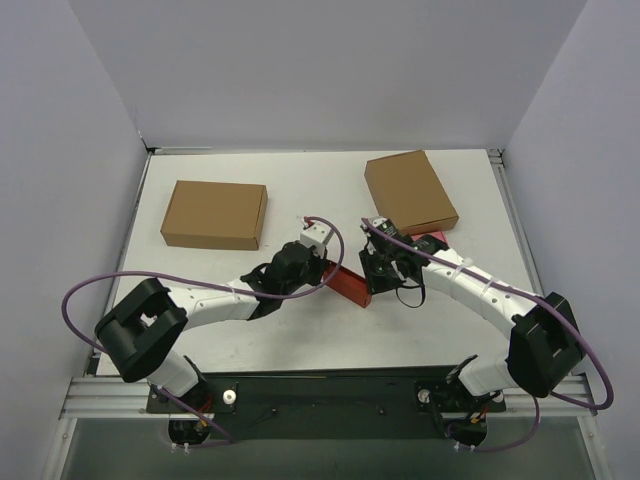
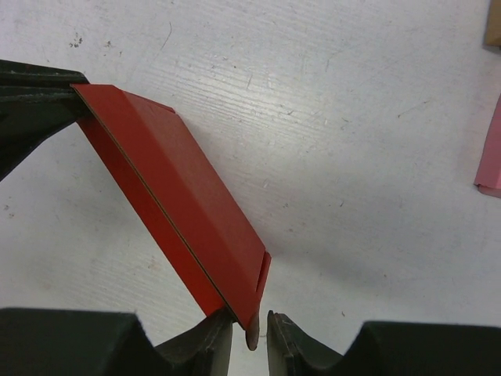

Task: Fold the paper box
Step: Close the paper box at the center of the board.

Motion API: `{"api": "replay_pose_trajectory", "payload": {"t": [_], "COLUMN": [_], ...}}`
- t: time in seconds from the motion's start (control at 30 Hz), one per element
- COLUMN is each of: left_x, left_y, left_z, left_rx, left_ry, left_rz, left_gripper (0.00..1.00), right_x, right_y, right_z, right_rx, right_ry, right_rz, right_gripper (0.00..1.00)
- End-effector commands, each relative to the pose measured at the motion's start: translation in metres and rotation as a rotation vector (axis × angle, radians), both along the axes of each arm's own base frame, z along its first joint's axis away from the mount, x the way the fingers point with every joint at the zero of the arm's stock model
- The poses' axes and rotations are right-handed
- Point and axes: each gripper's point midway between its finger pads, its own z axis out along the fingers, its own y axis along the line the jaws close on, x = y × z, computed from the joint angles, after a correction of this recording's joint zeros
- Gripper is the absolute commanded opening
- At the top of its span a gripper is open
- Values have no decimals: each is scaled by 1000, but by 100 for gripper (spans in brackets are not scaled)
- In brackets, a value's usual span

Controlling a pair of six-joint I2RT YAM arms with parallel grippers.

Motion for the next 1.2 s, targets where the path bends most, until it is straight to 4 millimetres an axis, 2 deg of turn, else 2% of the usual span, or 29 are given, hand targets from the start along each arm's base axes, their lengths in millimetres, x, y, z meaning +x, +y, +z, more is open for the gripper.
{"api": "replay_pose_trajectory", "payload": {"t": [0.0, 0.13, 0.57, 0.83, 1.07, 1.17], "left_x": [-39, -39, -39, -40, -42, -43], "left_y": [32, 30, 31, 32, 31, 33], "left_z": [-73, -73, -74, -73, -72, -73], "left_rx": [233, 231, 231, 232, 233, 236], "left_ry": [201, 198, 197, 196, 185, 185], "left_rz": [-43, -52, -50, -48, -47, -29], "left_gripper": [0, 0, 0, 0, 0, 0], "right_x": [5, 7, 8, 7, 12, 15], "right_y": [-2, -3, -1, 1, 8, 12], "right_z": [12, 16, 19, 20, 32, 31], "right_rx": [-15, -16, -19, -15, -14, -9], "right_ry": [-27, -44, -45, -20, 31, 48], "right_rz": [-19, -20, -18, -31, -103, -132], "right_gripper": [25, 20, 21, 0, 0, 0]}}
